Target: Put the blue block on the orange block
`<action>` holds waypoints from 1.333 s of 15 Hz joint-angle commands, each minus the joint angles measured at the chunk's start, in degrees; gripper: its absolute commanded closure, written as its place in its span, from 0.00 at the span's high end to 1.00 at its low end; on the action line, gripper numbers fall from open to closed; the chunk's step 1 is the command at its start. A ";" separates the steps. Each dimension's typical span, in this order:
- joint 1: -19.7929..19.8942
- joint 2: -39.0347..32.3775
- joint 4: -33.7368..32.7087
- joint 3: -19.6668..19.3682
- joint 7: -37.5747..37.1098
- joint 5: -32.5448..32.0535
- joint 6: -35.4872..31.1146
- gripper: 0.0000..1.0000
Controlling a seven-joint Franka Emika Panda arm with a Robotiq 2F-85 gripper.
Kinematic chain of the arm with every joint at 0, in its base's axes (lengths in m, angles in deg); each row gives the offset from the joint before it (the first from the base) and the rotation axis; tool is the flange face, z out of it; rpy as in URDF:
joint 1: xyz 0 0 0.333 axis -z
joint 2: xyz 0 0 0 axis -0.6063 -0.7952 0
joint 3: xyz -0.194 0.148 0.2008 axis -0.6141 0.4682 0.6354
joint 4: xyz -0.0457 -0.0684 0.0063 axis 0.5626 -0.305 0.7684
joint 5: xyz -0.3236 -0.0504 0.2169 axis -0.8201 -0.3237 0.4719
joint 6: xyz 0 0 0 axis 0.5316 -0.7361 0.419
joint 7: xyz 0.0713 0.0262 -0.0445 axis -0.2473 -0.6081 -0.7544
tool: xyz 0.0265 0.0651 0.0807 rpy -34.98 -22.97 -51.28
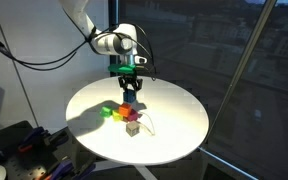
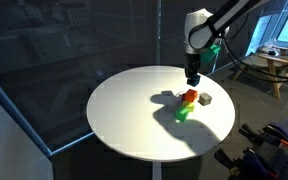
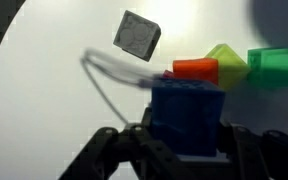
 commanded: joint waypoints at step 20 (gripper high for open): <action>-0.47 -4.15 -4.80 1.10 0.08 0.17 5.53 0.30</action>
